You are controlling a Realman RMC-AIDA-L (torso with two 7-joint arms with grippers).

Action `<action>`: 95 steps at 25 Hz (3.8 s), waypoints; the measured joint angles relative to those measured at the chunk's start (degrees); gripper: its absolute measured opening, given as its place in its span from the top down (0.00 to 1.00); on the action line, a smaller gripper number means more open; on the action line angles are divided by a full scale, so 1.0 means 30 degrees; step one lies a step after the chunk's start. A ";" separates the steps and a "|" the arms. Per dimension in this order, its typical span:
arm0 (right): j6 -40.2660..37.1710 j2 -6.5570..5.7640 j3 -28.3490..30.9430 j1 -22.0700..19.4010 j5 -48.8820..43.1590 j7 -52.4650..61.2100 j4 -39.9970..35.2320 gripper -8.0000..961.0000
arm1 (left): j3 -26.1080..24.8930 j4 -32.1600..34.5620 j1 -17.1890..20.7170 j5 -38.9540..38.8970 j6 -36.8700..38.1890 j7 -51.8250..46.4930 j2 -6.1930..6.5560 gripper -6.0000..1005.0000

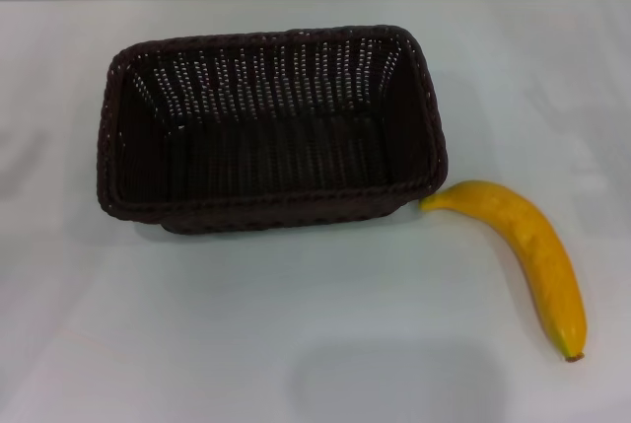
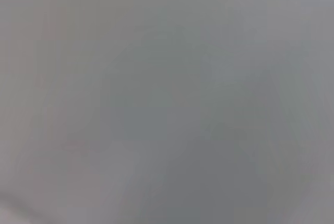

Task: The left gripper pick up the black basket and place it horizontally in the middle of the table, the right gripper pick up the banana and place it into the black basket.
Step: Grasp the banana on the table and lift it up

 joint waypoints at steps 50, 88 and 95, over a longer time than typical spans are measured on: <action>0.5873 0.0323 -1.7343 -0.1876 -3.4784 3.4973 -3.0789 0.12 | -0.3467 -1.0085 -0.2293 -0.9734 0.2391 1.8585 -0.1023 0.23; 0.2988 0.0344 -1.7677 0.0310 -3.5936 3.3440 -2.3288 0.42 | -0.3468 -0.9856 -0.2382 -1.0283 0.2901 1.8453 -0.1061 0.22; 0.2776 0.0353 -1.4514 0.0152 -3.5977 3.2122 -2.3352 0.48 | -0.3466 -0.9857 -0.2368 -1.0477 0.2883 1.8445 -0.1084 0.22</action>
